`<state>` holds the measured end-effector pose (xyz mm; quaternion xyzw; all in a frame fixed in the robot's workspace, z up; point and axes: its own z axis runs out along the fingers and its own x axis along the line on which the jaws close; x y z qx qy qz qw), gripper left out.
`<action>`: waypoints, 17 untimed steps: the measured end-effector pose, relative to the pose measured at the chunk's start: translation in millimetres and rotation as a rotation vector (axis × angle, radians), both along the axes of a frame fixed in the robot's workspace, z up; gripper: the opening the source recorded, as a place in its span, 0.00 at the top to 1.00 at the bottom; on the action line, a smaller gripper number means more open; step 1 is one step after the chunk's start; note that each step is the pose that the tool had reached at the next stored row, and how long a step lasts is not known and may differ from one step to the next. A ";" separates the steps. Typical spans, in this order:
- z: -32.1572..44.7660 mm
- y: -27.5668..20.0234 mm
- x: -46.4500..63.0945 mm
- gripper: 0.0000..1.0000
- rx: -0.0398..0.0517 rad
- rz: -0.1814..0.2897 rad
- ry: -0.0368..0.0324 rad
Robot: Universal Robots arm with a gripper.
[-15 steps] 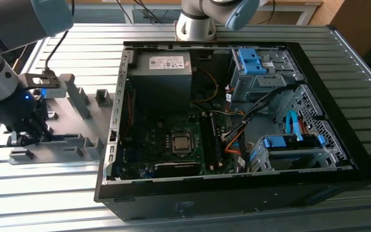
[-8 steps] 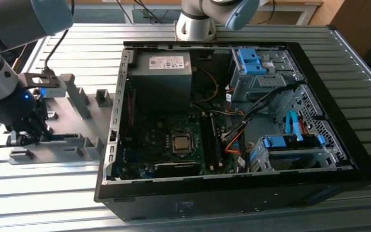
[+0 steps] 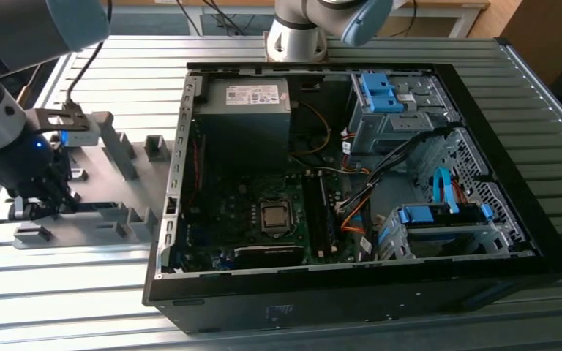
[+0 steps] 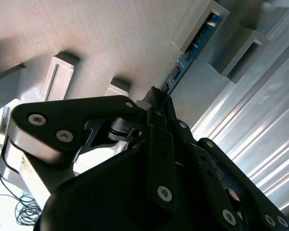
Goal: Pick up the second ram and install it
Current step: 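Pick up the second ram and move it above second insertion slot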
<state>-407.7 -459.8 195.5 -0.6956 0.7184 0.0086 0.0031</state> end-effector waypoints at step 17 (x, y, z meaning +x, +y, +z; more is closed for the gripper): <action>8.9 0.0 0.0 0.86 0.0000 0.000 0.0000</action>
